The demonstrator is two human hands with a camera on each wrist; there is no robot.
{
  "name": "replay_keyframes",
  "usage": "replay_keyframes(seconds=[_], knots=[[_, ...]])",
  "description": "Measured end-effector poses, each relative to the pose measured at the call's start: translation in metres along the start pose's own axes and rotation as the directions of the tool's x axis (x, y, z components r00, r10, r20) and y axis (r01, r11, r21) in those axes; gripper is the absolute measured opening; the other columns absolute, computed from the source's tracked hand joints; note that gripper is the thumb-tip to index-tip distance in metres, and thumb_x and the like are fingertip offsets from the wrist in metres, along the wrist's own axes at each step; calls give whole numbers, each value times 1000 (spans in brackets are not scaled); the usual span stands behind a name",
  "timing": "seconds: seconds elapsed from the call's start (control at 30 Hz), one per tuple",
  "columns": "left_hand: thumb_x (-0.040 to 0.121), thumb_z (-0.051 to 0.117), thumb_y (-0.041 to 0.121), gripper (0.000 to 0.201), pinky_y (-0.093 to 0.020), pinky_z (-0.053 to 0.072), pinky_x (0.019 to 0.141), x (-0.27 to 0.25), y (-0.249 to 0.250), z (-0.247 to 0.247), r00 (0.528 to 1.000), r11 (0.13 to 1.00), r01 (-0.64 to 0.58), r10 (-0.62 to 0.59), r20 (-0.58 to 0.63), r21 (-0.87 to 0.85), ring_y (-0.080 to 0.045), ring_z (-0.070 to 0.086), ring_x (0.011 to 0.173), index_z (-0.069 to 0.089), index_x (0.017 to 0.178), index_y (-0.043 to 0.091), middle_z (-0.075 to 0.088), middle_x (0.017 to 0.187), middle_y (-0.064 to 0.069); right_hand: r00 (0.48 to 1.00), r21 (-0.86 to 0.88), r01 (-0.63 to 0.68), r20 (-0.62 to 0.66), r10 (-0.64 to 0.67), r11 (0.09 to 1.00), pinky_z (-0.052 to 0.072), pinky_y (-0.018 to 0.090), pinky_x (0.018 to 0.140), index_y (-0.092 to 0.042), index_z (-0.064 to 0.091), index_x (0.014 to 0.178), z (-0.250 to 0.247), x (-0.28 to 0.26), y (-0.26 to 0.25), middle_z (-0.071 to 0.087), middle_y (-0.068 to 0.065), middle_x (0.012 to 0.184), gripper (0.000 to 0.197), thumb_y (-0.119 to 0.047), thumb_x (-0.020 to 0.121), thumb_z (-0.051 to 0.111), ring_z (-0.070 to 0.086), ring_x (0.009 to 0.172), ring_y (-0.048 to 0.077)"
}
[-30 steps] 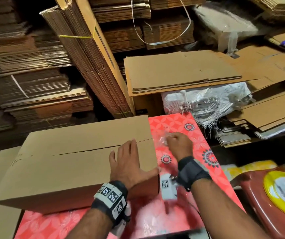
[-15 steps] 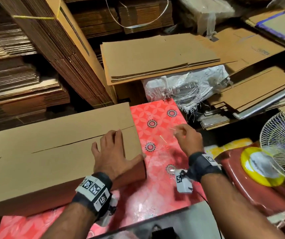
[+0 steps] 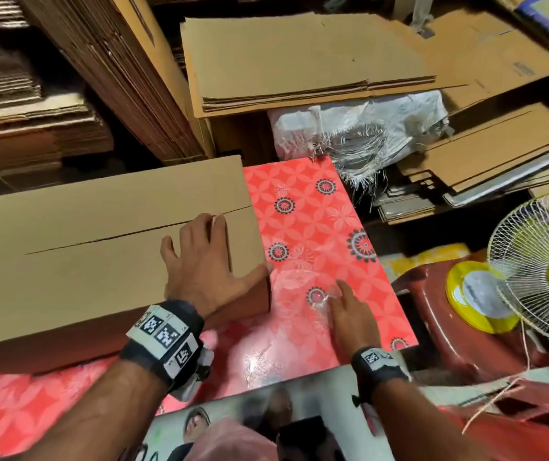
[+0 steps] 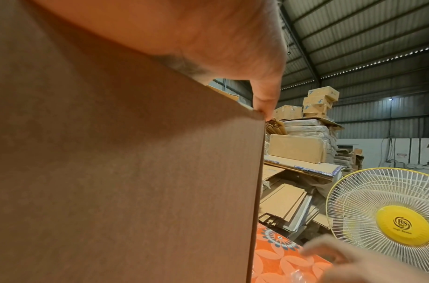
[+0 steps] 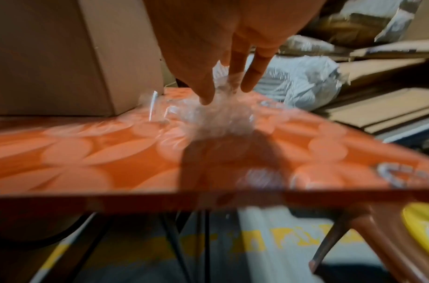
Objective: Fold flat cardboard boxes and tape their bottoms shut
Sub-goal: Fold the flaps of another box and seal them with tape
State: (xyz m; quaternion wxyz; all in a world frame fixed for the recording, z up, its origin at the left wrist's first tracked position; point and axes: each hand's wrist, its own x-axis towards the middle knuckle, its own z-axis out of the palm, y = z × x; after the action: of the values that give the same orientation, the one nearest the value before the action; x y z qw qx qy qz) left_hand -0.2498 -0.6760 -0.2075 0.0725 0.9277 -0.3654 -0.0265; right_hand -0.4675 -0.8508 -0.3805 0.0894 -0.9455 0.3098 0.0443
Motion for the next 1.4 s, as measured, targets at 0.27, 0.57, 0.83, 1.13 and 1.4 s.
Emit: replay_keyframes(seconds=[0.27,0.57,0.83,1.13,1.4], knots=[[63,20,99,121,-63,17,115,0,3,-3,1000,1000,9,-9,23,8,-27,25,140,28,153,19,26,151,-5,944,-108,-90,307,120,990,-8,63,117,-20,-9,163,30,-12,-11,-1,4,172,88,-59,94,28,-1,158,27],[62,16,101,122,-63,18,115,0,5,-3,1000,1000,14,-15,27,3,-27,25,141,29,152,19,26,153,-5,913,2,-100,399,90,995,7,52,126,-11,-1,163,22,-4,-8,-15,7,170,97,-73,94,28,-8,158,24],[65,17,99,118,-63,15,116,2,3,0,999,1000,9,-9,30,-8,-26,25,142,31,151,20,27,153,-5,910,32,-155,393,130,987,34,59,109,-20,42,139,-47,35,-29,51,5,140,59,-51,90,51,53,124,29],[79,31,56,82,-40,14,119,8,-36,-23,992,932,-3,48,113,-362,-18,27,143,34,154,22,32,158,3,940,357,243,-317,-128,902,51,43,92,-18,58,129,-179,79,-126,62,7,124,42,-29,89,49,58,114,28],[89,57,35,76,-56,10,121,-10,-144,-73,966,979,141,-103,236,-149,-21,19,150,25,156,19,25,163,-3,864,159,504,-89,-496,849,44,45,107,-20,46,145,-209,87,-270,50,5,145,44,-26,102,45,49,129,27]])
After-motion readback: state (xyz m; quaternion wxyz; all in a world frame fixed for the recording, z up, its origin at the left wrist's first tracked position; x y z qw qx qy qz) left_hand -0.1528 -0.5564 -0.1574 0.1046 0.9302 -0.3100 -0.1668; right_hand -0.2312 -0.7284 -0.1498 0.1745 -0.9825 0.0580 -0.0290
